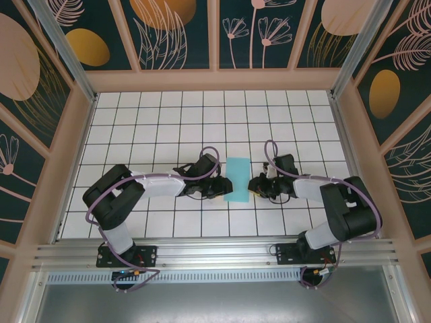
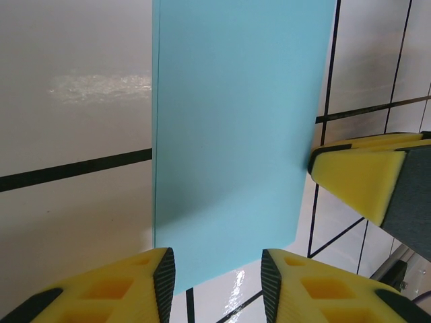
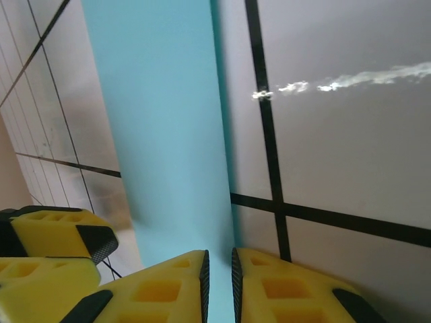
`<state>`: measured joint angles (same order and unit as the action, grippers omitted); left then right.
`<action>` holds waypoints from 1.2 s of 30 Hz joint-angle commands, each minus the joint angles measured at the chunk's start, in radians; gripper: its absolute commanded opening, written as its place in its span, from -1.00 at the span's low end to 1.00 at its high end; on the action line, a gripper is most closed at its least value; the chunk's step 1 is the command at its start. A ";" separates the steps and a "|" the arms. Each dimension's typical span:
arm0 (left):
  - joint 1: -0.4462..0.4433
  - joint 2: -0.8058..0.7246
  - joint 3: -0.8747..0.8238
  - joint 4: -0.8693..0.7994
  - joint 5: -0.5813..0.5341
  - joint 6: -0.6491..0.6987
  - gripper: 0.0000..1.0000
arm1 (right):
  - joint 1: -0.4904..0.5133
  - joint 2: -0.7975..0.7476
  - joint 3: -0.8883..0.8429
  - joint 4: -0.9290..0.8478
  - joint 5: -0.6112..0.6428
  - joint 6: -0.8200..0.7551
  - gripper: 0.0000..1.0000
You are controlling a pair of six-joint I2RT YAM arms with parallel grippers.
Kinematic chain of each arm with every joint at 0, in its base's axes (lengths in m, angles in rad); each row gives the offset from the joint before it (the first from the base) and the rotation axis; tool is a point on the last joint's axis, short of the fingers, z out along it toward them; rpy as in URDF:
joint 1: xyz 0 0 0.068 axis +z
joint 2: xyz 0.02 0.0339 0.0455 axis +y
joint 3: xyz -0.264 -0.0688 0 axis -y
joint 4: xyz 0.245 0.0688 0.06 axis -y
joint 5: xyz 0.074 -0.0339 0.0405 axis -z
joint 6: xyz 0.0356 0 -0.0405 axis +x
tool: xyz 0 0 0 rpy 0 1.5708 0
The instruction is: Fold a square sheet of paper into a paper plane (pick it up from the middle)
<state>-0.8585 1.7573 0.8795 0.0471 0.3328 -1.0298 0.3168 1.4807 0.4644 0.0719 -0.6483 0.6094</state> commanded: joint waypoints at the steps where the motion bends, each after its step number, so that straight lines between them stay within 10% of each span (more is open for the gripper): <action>1: -0.006 0.017 0.022 -0.021 0.003 0.011 -0.16 | 0.002 0.023 -0.012 0.008 0.003 -0.010 -0.58; 36: -0.006 0.017 0.030 -0.044 -0.016 0.018 -0.13 | 0.008 0.033 0.004 -0.033 0.047 -0.023 -0.58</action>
<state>-0.8585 1.7634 0.8848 0.0204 0.3138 -1.0256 0.3187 1.4899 0.4706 0.0708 -0.6487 0.6090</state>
